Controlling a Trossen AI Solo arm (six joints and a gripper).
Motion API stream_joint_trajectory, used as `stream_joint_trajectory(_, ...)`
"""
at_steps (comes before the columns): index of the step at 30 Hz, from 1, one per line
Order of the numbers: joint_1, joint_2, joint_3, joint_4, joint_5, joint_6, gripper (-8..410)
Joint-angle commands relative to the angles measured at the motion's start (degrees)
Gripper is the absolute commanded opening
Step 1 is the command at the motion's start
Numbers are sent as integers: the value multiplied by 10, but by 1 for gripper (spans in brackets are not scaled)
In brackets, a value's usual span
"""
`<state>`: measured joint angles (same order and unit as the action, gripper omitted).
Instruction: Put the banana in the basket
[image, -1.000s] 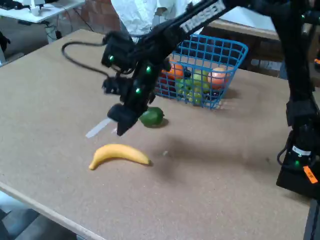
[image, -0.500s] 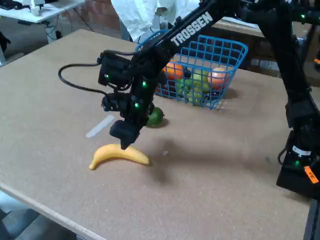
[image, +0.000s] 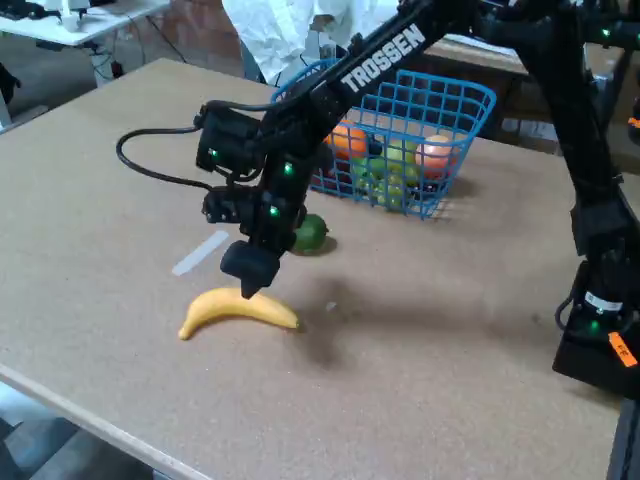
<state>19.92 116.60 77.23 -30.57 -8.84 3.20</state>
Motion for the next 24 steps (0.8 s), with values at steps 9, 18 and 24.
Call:
stream_joint_trajectory(9, -2, 0, 0, -6, 35, 0, 384)
stream_joint_trajectory(18, -2, 1, 0, -3, 56, -16, 393)
stream_joint_trajectory(24, 0, 1, 0, 14, 59, -20, 393)
